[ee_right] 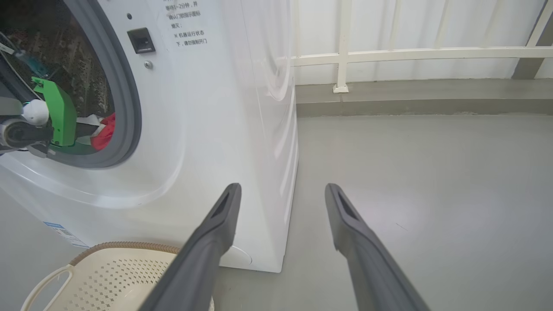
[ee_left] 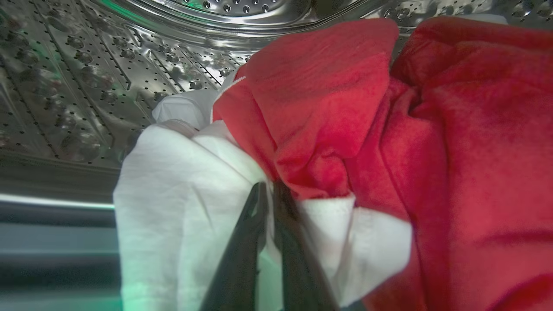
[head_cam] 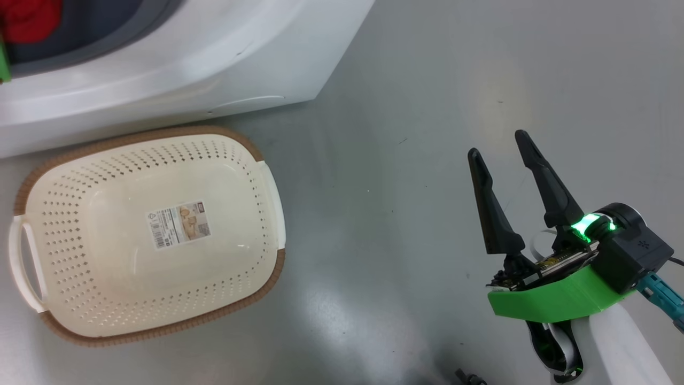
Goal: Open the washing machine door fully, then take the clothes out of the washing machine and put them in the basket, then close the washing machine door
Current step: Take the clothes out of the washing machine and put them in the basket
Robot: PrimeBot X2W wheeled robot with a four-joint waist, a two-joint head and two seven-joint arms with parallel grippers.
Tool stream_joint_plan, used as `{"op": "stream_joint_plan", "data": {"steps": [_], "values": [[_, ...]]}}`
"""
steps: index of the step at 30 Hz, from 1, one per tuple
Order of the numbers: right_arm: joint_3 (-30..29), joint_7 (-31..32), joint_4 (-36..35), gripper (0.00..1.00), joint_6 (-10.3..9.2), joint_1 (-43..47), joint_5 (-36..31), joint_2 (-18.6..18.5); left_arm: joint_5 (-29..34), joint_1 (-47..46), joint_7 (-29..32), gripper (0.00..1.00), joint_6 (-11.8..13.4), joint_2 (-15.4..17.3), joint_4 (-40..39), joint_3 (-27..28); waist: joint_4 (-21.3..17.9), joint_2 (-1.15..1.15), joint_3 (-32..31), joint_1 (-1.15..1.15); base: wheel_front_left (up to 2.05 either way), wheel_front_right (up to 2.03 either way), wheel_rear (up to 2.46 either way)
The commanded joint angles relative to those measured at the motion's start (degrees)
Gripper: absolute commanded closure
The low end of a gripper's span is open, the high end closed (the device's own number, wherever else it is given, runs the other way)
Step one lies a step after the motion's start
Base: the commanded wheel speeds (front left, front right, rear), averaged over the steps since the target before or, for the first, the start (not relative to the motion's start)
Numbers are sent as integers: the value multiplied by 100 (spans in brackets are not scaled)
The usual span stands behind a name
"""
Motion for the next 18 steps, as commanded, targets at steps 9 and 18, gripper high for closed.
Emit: {"op": "stream_joint_plan", "data": {"steps": [9, 18], "values": [[125, -36, -94, 0, 36, 63, -7, -40, -3, 126, -411, 100, 109, 198, -218, -100, 58, 0, -71, 0, 0, 0, 0], [96, -36, -68, 0, 36, 80, -41, -40, -95, 235, -845, 100, 90, 150, -474, -127, 153, 0, -184, 0, 0, 0, 0]]}}
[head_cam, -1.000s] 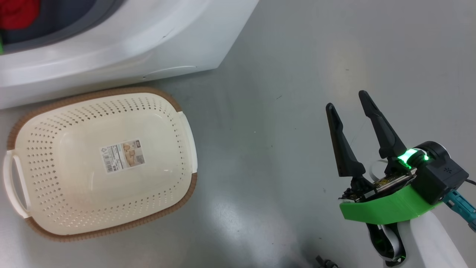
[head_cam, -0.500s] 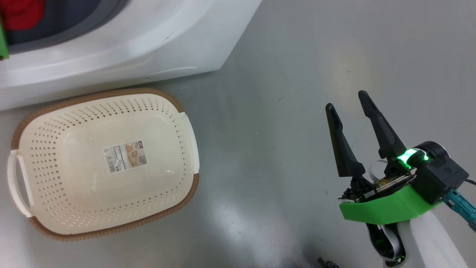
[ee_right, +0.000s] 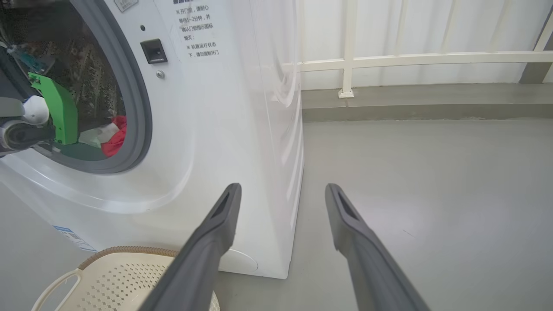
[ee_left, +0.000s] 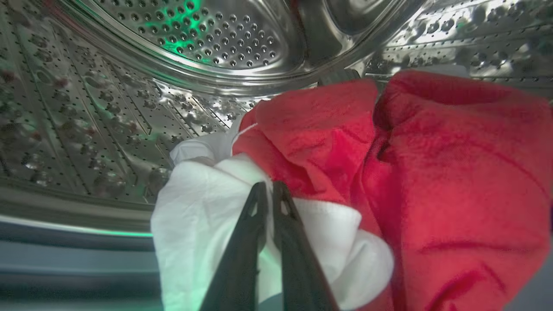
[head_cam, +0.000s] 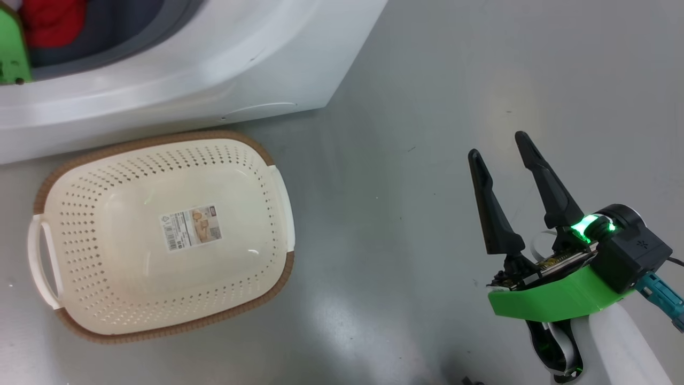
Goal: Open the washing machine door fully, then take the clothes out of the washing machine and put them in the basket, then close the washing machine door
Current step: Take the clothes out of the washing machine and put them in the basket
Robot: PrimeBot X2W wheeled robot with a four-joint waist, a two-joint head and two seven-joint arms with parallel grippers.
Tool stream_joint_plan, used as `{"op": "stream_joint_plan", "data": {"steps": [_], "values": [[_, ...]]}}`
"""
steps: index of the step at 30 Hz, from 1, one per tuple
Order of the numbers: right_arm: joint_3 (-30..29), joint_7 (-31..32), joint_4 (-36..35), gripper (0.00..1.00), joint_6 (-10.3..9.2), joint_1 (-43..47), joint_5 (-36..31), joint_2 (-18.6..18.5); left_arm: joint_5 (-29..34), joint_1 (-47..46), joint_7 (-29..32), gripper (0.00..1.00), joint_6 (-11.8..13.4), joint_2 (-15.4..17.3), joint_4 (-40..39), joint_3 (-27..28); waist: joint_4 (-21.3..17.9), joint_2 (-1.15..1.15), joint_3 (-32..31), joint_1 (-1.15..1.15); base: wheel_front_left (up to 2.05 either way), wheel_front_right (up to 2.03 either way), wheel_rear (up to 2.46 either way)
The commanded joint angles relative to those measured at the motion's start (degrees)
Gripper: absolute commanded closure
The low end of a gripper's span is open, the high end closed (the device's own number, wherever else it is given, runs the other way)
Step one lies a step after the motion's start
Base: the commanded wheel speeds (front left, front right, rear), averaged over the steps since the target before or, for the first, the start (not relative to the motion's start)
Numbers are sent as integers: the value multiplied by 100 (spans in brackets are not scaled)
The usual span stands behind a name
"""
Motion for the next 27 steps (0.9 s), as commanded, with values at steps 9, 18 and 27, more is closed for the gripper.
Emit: {"op": "stream_joint_plan", "data": {"steps": [9, 18, 27], "values": [[62, -36, -115, 0, 36, 107, -90, -40, -329, 343, -553, 100, -30, 113, -498, 195, 174, 0, -163, 0, 0, 0, 0], [41, -36, -83, 0, 36, 122, -141, -40, -586, 795, -904, 100, -144, 58, -1036, 292, 308, 0, -298, 0, 0, 0, 0], [52, -36, -56, 0, 36, 119, -160, -40, -721, 1288, -1017, 100, -116, 82, -1771, 321, 419, 0, -434, 0, 0, 0, 0]]}}
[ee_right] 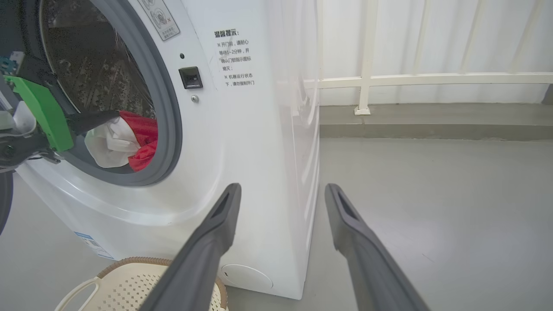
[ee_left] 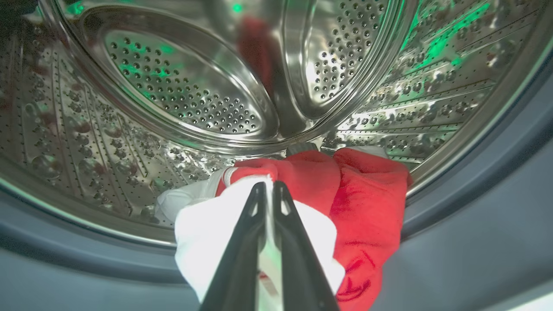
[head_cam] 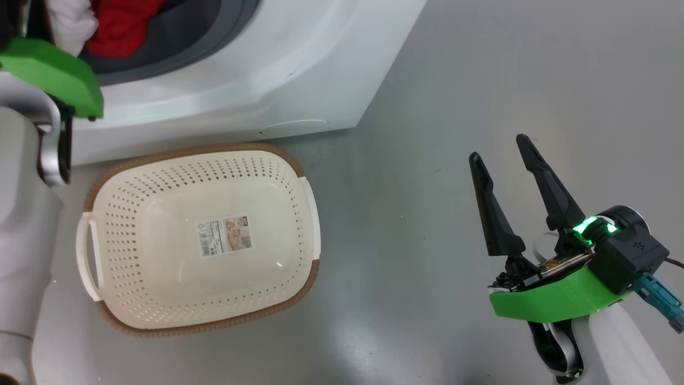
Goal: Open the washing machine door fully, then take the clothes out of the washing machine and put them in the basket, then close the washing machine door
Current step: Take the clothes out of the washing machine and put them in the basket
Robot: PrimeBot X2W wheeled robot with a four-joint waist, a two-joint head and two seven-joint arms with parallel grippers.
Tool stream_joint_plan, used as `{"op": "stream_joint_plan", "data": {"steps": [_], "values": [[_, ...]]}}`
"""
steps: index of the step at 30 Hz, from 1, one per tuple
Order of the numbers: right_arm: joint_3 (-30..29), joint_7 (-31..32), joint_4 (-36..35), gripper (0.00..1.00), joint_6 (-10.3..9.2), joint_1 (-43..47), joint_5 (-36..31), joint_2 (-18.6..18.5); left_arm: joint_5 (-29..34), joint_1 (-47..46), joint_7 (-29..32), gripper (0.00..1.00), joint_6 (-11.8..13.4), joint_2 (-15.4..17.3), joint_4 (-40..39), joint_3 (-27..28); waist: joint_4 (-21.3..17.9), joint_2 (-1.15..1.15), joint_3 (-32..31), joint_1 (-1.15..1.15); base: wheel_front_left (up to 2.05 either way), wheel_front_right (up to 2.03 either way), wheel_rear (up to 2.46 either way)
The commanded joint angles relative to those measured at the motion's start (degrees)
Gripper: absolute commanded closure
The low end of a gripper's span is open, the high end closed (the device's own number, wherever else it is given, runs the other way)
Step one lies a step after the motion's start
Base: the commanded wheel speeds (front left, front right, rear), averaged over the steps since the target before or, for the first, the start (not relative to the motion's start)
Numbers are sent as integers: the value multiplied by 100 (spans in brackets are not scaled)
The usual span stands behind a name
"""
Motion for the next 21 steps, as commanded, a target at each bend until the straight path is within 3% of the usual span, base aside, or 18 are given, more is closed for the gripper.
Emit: {"op": "stream_joint_plan", "data": {"steps": [1, 21], "values": [[80, -36, -103, 0, 36, 97, -22, -15, -70, 169, -72, 100, 18, 256, -309, 140, 41, 0, -71, 0, 0, 0, 0], [14, -36, -16, 0, 36, 236, -79, -15, -396, 2362, 566, 100, 575, 558, -3217, 199, 239, 0, -786, 0, 0, 0, 0]]}}
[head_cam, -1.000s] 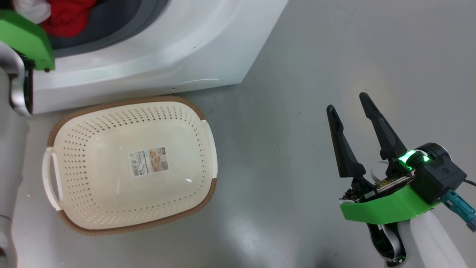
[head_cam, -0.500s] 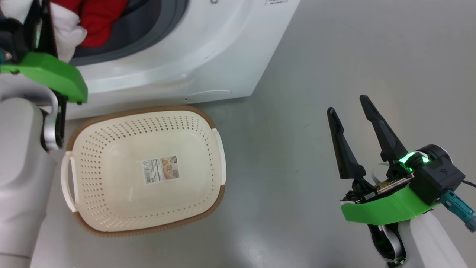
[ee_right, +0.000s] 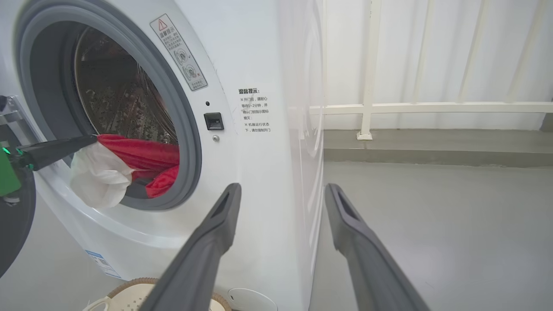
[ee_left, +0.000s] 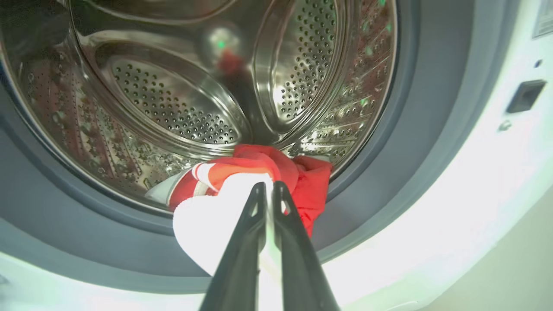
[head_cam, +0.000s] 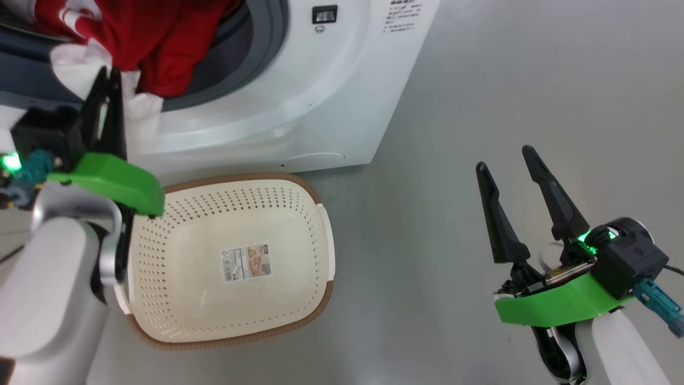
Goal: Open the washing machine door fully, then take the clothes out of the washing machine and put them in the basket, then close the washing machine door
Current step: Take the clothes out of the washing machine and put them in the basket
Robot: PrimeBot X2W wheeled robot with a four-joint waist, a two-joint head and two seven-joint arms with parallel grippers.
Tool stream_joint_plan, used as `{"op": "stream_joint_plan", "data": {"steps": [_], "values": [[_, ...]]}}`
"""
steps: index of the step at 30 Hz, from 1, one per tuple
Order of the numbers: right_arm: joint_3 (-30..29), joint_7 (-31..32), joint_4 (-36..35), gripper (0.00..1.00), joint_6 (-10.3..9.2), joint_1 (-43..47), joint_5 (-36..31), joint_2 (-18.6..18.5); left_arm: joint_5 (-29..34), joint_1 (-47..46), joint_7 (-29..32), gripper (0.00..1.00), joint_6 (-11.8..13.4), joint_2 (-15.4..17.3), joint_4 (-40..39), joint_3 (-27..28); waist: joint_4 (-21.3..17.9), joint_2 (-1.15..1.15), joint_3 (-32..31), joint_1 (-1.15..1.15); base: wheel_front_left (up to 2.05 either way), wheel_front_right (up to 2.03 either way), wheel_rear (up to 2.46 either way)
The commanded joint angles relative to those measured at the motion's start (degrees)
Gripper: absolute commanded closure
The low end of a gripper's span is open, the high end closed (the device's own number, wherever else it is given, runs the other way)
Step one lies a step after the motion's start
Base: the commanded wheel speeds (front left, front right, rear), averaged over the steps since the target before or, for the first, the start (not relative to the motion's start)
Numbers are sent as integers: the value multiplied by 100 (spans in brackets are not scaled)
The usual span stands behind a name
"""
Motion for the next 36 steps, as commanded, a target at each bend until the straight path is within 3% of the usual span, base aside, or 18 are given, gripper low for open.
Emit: {"op": "stream_joint_plan", "data": {"steps": [1, 25, 36], "values": [[103, -36, -104, 0, 36, 127, -57, 4, -24, 188, 59, 100, 127, 310, -478, 182, 39, 0, -130, 0, 0, 0, 0], [-71, -36, -80, 0, 36, 450, -81, 4, 163, 1833, 930, 100, 967, 660, -3798, 29, 265, 0, -900, 0, 0, 0, 0], [-152, -36, -163, 0, 36, 518, -108, 4, 301, 2161, 1208, 100, 1255, 663, -4750, -95, 417, 0, -948, 0, 0, 0, 0]]}}
